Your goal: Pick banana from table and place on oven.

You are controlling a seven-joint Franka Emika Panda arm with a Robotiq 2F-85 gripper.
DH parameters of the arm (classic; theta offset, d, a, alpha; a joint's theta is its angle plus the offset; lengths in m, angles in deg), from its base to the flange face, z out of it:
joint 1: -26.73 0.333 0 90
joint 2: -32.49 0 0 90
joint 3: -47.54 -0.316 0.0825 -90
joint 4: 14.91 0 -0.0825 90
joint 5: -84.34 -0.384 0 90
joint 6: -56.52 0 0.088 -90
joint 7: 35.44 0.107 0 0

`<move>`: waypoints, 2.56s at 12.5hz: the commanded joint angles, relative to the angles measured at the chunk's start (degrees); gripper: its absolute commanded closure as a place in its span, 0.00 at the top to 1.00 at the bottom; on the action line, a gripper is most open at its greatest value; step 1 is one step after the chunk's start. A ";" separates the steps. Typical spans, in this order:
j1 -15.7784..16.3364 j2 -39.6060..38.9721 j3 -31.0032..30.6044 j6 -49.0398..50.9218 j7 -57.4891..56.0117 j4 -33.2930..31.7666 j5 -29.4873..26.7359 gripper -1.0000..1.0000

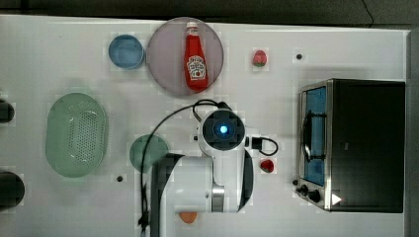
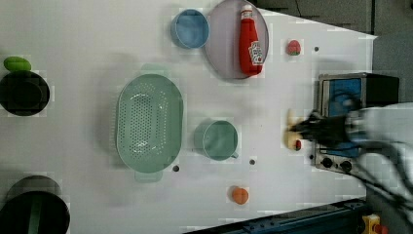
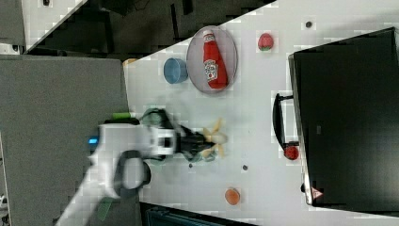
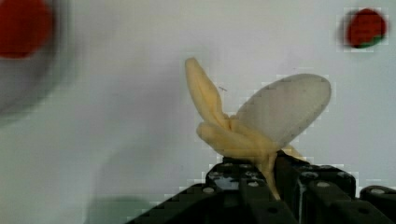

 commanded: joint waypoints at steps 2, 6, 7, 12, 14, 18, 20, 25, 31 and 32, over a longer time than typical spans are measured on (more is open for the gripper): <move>-1.02 10.50 0.20 18.54 1.86 15.10 0.06 0.19; -1.47 9.80 3.25 27.05 1.85 25.07 0.16 0.19; -1.79 9.04 5.09 27.03 1.56 25.84 0.17 0.19; -2.79 3.39 19.56 25.94 -14.68 27.28 0.23 0.19; -2.89 0.20 26.06 22.40 -25.38 28.27 0.22 0.19; -2.98 -6.54 34.96 13.20 -44.77 28.99 0.07 0.19; -2.99 -8.76 35.85 10.39 -48.69 29.01 0.05 0.19; -2.92 -9.62 35.54 10.32 -48.75 29.00 -0.04 0.66; -1.54 -6.95 33.04 13.85 -48.13 31.34 0.27 1.00; -0.90 -5.46 31.69 16.10 -46.13 32.08 0.31 1.00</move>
